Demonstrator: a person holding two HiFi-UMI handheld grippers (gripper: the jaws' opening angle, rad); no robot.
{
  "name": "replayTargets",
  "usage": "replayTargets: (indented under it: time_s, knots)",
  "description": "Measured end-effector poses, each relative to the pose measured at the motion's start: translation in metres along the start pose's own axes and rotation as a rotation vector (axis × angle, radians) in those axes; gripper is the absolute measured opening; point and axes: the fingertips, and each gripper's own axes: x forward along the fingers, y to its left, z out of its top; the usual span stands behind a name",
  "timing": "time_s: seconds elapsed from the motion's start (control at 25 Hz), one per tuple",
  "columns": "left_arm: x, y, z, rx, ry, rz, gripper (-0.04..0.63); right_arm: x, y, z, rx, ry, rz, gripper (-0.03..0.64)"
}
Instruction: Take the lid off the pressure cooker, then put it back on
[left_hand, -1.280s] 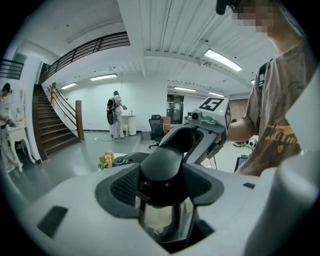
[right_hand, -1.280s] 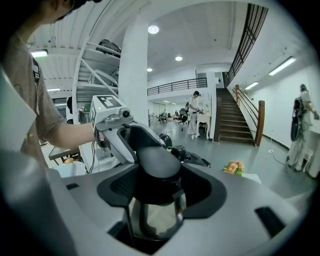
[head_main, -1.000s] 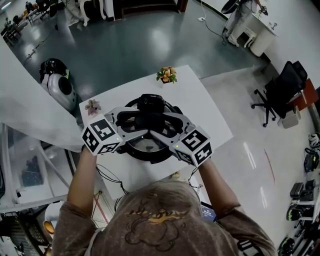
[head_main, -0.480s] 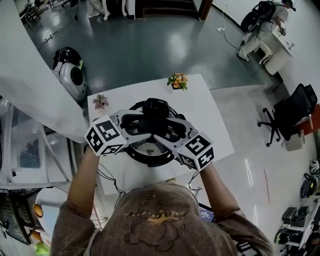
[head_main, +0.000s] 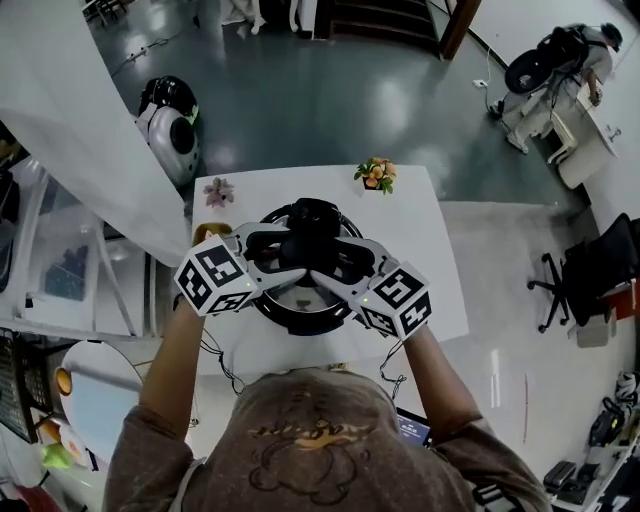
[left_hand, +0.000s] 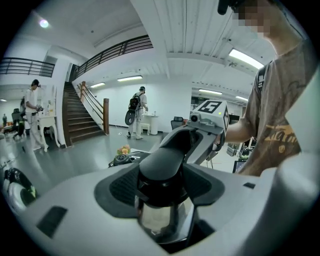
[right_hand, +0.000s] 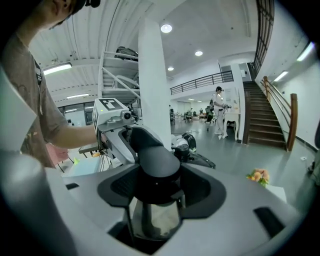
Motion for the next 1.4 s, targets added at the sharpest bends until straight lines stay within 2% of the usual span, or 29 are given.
replayTargets:
  time_s: [0.52, 0.84, 1.12, 1.32, 1.4]
  knots:
    - [-0.004, -0.001, -0.002, -0.096, -0.035, 0.232, 0.272, 0.005, -0.002, 0.001, -0.100, 0.034, 0.231, 0.255]
    - [-0.004, -0.003, -0.003, -0.133, -0.041, 0.334, 0.272, 0.005, -0.002, 0.000, -0.143, 0.050, 0.322, 0.255]
    - [-0.007, -0.005, -0.004, -0.145, -0.043, 0.378, 0.273, 0.005, -0.001, 0.001, -0.151, 0.031, 0.316, 0.256]
    - [-0.012, -0.010, -0.004, -0.182, -0.069, 0.519, 0.272, -0.002, -0.003, 0.003, -0.140, -0.012, 0.244, 0.259]
    - [-0.015, -0.018, -0.005, -0.181, -0.067, 0.568, 0.272, -0.008, -0.005, 0.004, -0.126, -0.033, 0.234, 0.238]
